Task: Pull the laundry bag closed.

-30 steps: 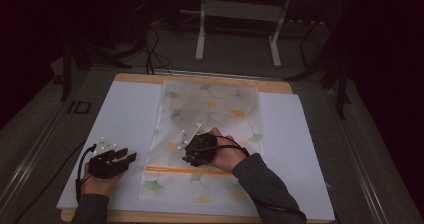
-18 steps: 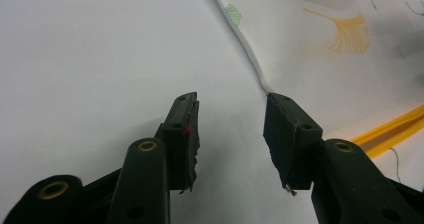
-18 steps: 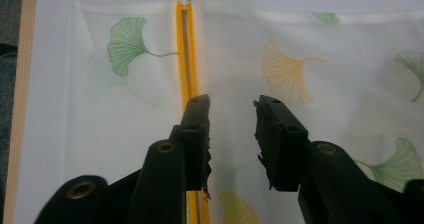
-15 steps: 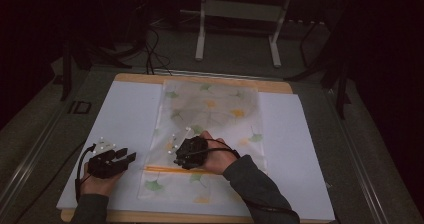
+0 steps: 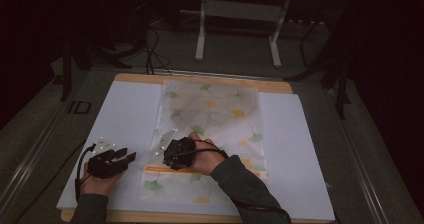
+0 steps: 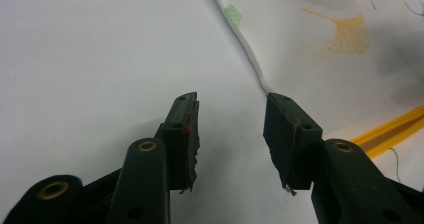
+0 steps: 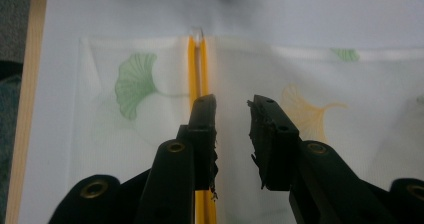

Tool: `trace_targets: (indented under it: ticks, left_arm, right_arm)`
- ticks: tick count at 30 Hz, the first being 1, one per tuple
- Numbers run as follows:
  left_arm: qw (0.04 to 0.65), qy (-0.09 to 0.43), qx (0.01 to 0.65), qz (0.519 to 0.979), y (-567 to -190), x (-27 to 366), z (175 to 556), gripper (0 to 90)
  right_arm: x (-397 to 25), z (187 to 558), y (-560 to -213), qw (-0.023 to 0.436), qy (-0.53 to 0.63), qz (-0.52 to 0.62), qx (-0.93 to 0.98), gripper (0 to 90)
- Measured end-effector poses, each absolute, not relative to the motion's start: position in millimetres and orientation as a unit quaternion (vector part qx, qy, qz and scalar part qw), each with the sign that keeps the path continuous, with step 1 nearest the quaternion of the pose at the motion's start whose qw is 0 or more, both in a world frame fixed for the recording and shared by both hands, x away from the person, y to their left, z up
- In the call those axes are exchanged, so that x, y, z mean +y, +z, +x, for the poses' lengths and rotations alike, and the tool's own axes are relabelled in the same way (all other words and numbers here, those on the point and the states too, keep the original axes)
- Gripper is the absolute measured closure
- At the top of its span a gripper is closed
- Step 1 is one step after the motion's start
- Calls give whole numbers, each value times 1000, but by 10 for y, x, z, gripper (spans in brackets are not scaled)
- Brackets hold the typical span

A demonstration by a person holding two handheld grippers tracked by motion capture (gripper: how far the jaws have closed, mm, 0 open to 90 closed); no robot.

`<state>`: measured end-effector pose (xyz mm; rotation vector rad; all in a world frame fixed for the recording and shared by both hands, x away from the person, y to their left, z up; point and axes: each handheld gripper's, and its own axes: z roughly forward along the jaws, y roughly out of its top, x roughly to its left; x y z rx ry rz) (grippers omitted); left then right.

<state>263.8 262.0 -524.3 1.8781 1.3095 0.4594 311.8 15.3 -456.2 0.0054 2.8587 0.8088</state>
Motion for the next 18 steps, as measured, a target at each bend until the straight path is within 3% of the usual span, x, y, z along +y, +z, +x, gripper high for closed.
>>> trace_targets:
  ticks: [18]
  left_arm:
    - [395,179,517,738,-5244,2624,2648,577]
  right_arm:
    - [519,3059,-4684,77,260,-17,963,768]
